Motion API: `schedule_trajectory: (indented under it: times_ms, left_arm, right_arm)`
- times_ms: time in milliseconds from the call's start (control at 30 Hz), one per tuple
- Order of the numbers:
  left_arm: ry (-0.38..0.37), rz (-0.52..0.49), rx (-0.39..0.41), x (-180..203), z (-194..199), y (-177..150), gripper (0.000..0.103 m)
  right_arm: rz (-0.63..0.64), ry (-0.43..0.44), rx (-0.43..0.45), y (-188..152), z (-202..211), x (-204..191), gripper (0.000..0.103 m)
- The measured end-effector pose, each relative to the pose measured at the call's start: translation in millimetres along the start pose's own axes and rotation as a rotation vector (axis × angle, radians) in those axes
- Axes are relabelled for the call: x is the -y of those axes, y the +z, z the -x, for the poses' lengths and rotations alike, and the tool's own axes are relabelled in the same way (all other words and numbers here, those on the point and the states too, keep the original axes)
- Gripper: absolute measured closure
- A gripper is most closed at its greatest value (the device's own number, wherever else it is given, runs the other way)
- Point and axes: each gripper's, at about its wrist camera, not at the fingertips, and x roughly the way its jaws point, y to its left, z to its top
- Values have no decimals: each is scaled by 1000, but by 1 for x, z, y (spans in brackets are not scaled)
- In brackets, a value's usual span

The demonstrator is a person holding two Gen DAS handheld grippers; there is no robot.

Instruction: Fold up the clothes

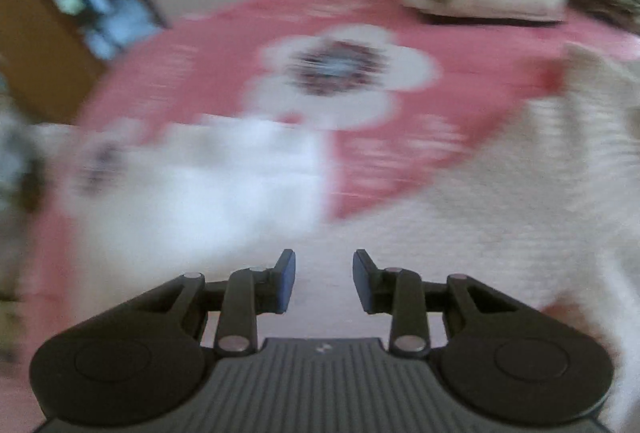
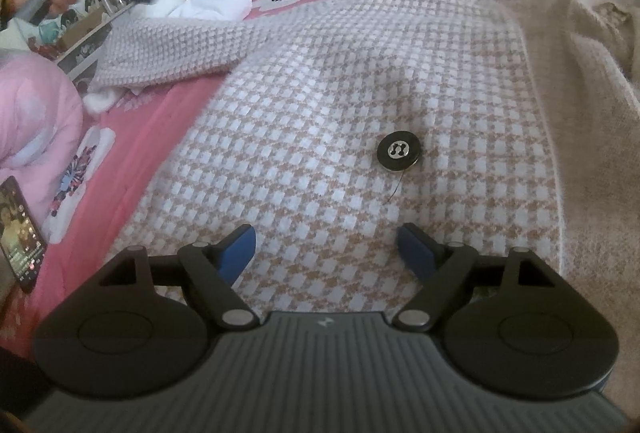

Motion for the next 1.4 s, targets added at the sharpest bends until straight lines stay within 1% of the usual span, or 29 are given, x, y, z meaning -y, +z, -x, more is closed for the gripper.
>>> schedule_trajectory:
  times_ms: [67,100,167,200,233,267,300,333,367,400,467,533,567,600,700,800,833,867,900,933,1033,1167,1233,1300,1333,1400]
  left_arm:
    - [-37,-13,-12,26,-25,-10,69]
    - [-8,-28,-14,33,-40,-17,70]
    - [115,-48,-6,35,-71,-27,73]
    - [137,-20,5,29,-80,-32,73]
    - [122,42,26,19,-83,-33,74]
    - [109,96,39,11,-81,-33,77]
    - [120,125,41,8,-77,-32,84]
    - [127,151,45,5,-72,-31,85]
    - [109,162,60,4,-65,-29,82]
    - [85,157,88,5,-57,-27,75]
    - [35,141,136,12,-46,-21,73]
    - [-13,119,176,21,-39,-13,64]
    - [-10,99,175,27,-43,-9,62]
    - [-6,82,174,33,-48,-5,61]
    - [24,64,176,44,-62,1,64]
    - [-32,44,240,58,-54,7,62]
    - [-63,25,268,66,-49,9,59]
    - [-93,6,296,75,-44,12,57]
    - [-119,-22,318,85,-42,16,55]
    - [-140,-47,326,97,-44,20,54]
    - [-191,-105,346,132,-54,33,54]
    - [-196,-90,363,164,-84,58,54]
    - [-195,-76,351,174,-101,70,54]
    - [-200,-60,338,181,-116,80,54]
    - [-202,-52,333,184,-123,85,52]
    - [-205,-34,350,188,-131,88,52]
  right_arm:
    - [0,-4,2,0,0,0,23]
    - [-2,-5,4,-1,0,0,23]
    - [-8,-4,9,-1,1,0,23]
    - [-9,-2,12,-2,1,1,23]
    - [-10,1,14,-2,1,1,23]
    - [-11,3,16,-2,1,2,23]
    - [-12,6,18,-3,2,2,23]
    - [-14,9,20,-3,2,3,23]
    - [-16,12,22,-3,3,4,23]
    - [-19,15,23,-3,3,4,23]
    - [-26,23,27,-3,4,6,23]
    - [-40,35,33,-4,4,8,23]
    - [-47,41,36,-4,5,9,23]
    - [-54,46,39,-4,5,10,23]
    - [-86,55,48,-4,6,13,24]
    - [-152,47,39,0,10,16,27]
    - [-178,39,32,2,11,17,28]
    - [-203,29,28,6,13,18,30]
    - [-221,15,32,11,16,18,34]
    - [-229,-2,46,16,20,17,37]
    - [-252,-42,115,43,31,19,41]
    - [-217,-95,224,108,27,38,41]
    - [-206,-120,287,145,19,54,37]
    - [-248,-130,346,178,0,81,28]
    - [-282,-141,362,192,-12,97,26]
    - [-363,-175,364,215,-42,130,25]
